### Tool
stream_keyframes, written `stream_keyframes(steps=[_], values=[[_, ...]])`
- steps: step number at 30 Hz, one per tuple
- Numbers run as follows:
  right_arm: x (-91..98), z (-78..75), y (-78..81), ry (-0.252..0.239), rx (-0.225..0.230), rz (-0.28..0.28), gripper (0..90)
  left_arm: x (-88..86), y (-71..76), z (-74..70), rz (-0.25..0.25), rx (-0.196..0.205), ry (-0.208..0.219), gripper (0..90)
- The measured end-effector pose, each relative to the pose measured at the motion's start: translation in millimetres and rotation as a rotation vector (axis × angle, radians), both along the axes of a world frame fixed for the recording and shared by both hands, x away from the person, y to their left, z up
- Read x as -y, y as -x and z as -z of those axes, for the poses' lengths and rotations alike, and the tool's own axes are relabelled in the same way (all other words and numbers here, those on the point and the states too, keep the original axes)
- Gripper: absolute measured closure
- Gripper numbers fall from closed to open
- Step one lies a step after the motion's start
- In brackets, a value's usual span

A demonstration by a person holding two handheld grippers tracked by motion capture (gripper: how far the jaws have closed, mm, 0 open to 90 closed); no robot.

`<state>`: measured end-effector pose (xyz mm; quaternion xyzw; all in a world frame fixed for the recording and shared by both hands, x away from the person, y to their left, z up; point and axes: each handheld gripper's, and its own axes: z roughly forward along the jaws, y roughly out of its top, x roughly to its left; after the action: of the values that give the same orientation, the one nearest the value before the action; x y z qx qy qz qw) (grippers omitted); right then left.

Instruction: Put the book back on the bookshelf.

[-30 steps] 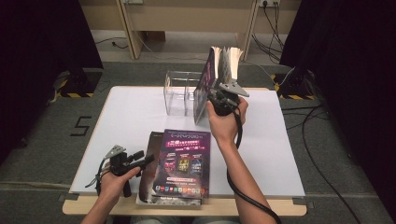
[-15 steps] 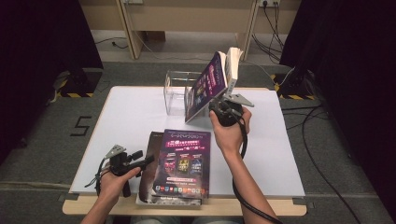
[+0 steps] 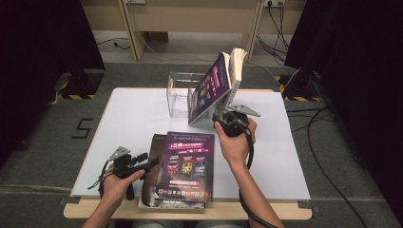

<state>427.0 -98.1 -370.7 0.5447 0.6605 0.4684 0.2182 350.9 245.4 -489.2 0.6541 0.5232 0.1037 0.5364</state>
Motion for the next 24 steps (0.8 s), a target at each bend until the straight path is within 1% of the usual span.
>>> stream_keyframes(steps=[4,8,10,12,13,17,22,24], values=[[0.9,9.0,3.4,-0.004,-0.026,-0.007,58.9,3.5,-1.8,-0.4,0.012,-0.005,-0.006,34.8],[2.0,18.8,6.5,-0.001,-0.052,-0.016,58.8,7.5,-4.1,-1.8,0.032,-0.010,-0.021,34.9],[2.3,24.3,8.2,-0.011,-0.077,-0.026,58.8,9.9,-6.2,-2.4,0.039,-0.015,-0.026,34.9],[1.5,29.8,10.1,-0.002,-0.092,-0.031,58.8,12.3,-8.4,-2.2,0.045,-0.026,-0.033,34.9],[1.4,32.6,10.8,-0.011,-0.106,-0.036,58.8,13.5,-9.4,-2.0,0.049,-0.031,-0.037,34.9],[0.7,44.3,13.8,-0.011,-0.149,-0.049,58.8,17.9,-13.2,0.5,0.054,-0.045,-0.050,35.2],[-0.6,58.5,16.4,-0.017,-0.202,-0.066,58.6,23.0,-18.0,3.2,0.063,-0.061,-0.053,35.3],[-1.0,62.5,17.0,-0.016,-0.216,-0.068,58.5,24.2,-19.4,4.3,0.067,-0.067,-0.057,35.3]])
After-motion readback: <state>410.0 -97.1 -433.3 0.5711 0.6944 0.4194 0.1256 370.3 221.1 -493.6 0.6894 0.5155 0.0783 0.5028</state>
